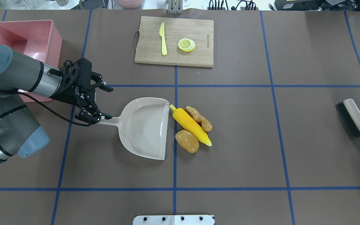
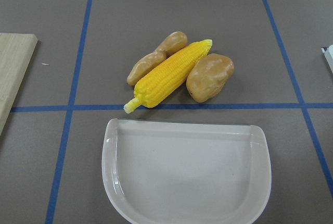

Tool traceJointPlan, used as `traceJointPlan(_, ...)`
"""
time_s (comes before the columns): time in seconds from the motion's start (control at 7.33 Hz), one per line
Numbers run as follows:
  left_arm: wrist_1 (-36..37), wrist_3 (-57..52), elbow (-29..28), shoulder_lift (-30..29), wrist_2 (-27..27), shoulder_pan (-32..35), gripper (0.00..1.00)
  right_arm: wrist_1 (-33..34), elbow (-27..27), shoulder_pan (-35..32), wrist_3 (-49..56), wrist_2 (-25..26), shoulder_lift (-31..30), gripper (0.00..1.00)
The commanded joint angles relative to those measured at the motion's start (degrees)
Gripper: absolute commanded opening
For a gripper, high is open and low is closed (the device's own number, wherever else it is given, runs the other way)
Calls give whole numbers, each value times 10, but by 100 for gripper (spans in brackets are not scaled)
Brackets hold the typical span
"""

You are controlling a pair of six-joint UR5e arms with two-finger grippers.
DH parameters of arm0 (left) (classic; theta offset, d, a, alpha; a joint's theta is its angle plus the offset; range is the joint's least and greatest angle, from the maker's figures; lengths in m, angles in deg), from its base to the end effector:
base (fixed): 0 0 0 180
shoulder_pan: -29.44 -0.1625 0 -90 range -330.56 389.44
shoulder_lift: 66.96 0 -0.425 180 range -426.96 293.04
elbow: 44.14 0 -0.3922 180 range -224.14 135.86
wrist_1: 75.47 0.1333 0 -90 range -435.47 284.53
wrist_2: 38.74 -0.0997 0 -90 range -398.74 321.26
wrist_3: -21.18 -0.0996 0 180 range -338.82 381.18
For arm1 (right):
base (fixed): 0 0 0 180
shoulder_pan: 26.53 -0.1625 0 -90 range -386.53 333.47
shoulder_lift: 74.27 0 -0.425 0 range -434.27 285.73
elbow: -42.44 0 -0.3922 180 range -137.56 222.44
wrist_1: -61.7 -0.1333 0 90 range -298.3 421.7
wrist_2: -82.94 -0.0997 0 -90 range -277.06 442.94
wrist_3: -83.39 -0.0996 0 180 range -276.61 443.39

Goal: Sweep and dump trash into bin
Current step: 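Lower the left gripper onto the white dustpan handle and grasp it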

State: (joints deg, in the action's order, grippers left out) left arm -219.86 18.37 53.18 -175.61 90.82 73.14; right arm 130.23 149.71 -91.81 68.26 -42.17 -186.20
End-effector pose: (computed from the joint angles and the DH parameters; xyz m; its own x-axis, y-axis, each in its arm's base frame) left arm 0.3717 -0.4518 0.3080 0.0727 0.9957 -0.0582 -0.1248 0.0670 0.9899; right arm -0.0778 -0.3508 0.6378 0.7547 -0.2491 0.6070 0.2106 0.9681 0.1355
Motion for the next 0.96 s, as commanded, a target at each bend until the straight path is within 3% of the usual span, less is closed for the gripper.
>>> traceJointPlan(0.0,-135,52,-78,3,-42,-29,98,-11,5,3,40,-8,-19,100)
traceJointPlan(0.27,-137,51,-74,21,-41,-30,98,-10,5,4,-3,-44,-12,99)
traceJointPlan(0.55,-129,50,-77,29,-44,-43,98,-10,-36,6,-9,-44,-11,99)
traceJointPlan(0.82,-119,50,-82,29,-46,-65,98,-31,-42,8,-18,-55,-11,98)
